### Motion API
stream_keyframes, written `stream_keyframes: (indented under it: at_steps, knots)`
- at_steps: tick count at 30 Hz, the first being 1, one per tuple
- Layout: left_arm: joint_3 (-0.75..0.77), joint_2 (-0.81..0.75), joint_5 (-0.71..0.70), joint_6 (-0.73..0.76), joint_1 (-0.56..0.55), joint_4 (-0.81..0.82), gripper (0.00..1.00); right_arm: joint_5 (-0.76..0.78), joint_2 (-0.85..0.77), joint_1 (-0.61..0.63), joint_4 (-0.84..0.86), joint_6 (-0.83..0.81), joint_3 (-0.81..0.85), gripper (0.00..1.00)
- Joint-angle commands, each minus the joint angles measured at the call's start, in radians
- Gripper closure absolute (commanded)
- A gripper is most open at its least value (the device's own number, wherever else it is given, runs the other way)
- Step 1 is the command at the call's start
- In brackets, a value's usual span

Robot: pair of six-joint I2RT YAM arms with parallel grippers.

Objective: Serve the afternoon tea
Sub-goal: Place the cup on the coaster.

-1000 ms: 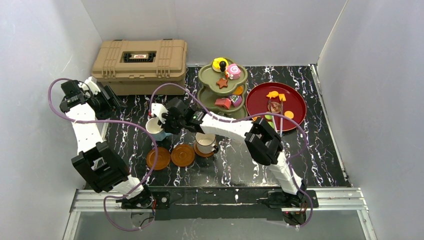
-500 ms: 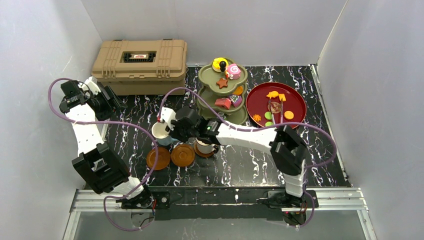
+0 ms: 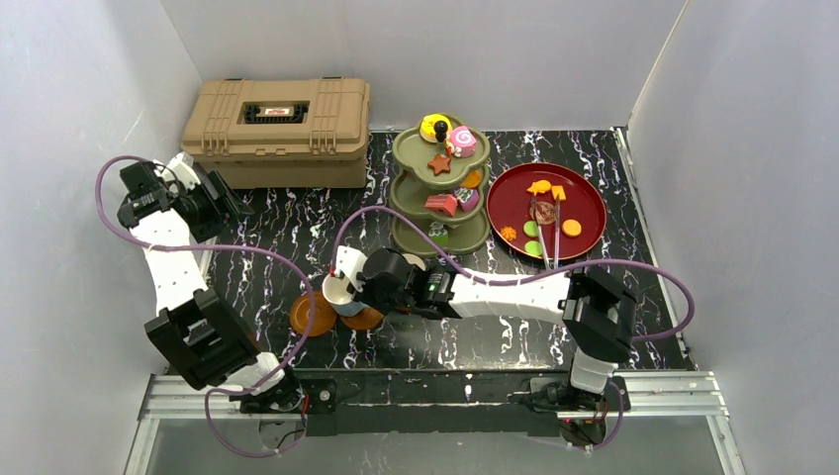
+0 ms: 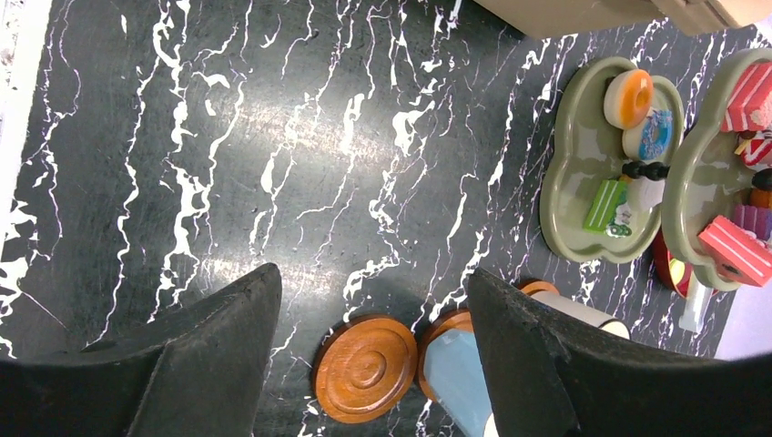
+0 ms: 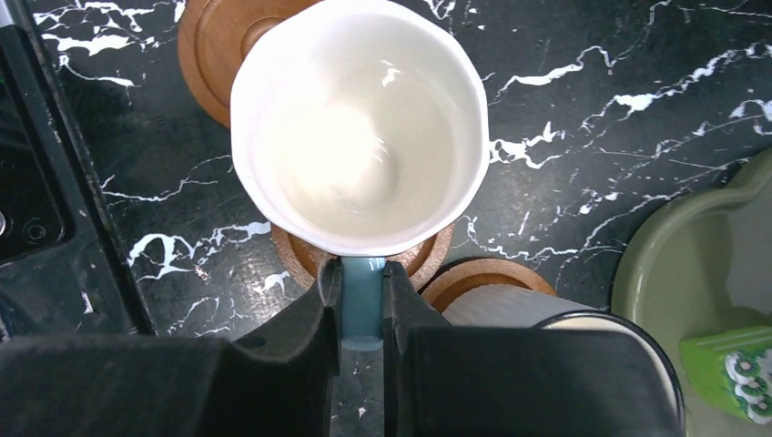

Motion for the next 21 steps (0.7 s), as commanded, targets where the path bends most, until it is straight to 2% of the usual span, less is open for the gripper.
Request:
stream_keyframes:
  at_steps: [1,17,21]
  knots:
    - [-0.03,-0.059,0.037,0.024,0.005,-0.004,0.26,0.065,-0.099,-0.006,0.151,0.028,-0.029,0.99]
    - [-0.068,-0.082,0.055,0.031,-0.001,0.028,0.24,0.078,-0.127,0.018,0.141,0.069,-0.058,0.99]
    - [-0.09,-0.091,0.04,0.061,-0.028,0.044,0.14,0.096,-0.125,0.031,0.128,0.081,-0.061,0.99]
